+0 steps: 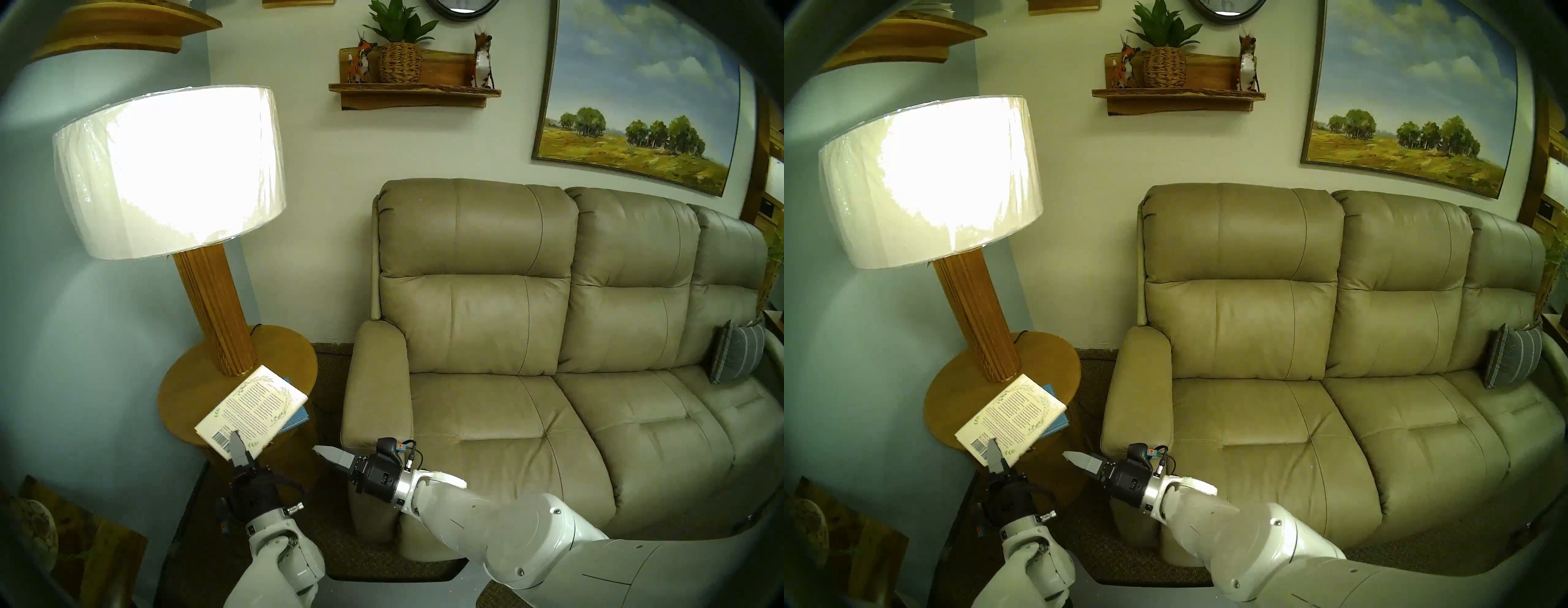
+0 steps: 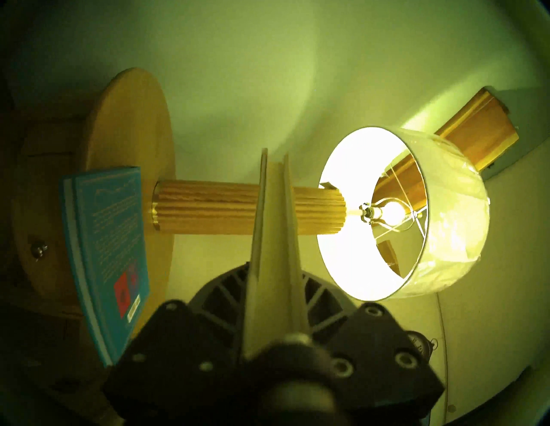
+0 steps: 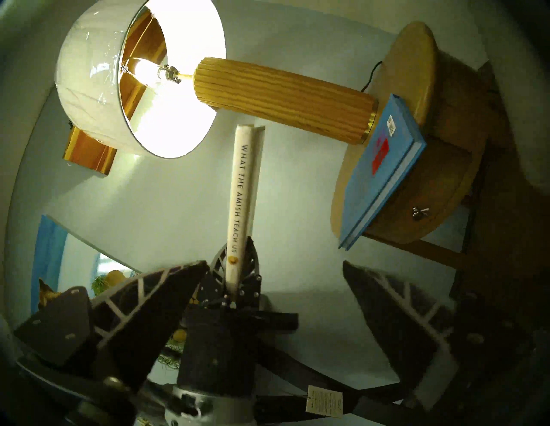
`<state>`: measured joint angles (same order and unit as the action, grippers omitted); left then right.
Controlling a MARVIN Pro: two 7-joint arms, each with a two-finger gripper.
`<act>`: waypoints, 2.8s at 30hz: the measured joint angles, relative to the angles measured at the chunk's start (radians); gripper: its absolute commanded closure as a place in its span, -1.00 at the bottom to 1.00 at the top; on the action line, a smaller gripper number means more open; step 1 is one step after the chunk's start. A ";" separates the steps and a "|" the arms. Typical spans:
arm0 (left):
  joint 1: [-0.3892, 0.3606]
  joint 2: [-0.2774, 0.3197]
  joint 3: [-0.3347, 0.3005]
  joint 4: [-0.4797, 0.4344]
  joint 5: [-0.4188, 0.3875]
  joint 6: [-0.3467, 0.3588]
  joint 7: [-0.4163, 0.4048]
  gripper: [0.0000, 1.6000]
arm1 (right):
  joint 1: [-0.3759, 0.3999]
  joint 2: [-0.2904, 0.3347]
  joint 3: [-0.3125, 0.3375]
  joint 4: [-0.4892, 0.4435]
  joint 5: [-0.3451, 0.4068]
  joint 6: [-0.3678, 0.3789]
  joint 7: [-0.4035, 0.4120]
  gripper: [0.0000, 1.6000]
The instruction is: Move books from sofa to side table
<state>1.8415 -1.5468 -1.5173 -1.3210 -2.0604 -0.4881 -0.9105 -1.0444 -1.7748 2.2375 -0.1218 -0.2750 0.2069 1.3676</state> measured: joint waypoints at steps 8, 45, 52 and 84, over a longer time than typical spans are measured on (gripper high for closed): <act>-0.062 0.030 -0.030 -0.021 -0.065 -0.012 0.178 0.80 | -0.020 0.042 0.030 -0.008 0.012 -0.002 0.009 -1.00; -0.122 0.138 0.015 -0.175 -0.263 -0.069 0.826 -1.00 | -0.081 0.119 0.103 0.000 0.032 0.032 0.069 -1.00; -0.105 0.155 -0.022 -0.195 -0.286 -0.083 0.870 -1.00 | -0.080 0.120 0.105 -0.006 0.032 0.030 0.070 -1.00; -0.062 0.120 -0.050 -0.243 -0.386 -0.049 0.954 -1.00 | -0.090 0.104 0.098 -0.054 0.031 0.043 0.074 -1.00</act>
<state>1.7799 -1.4266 -1.5669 -1.5645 -2.4464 -0.5366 0.0438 -1.1344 -1.6705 2.3350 -0.1754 -0.2441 0.2496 1.4420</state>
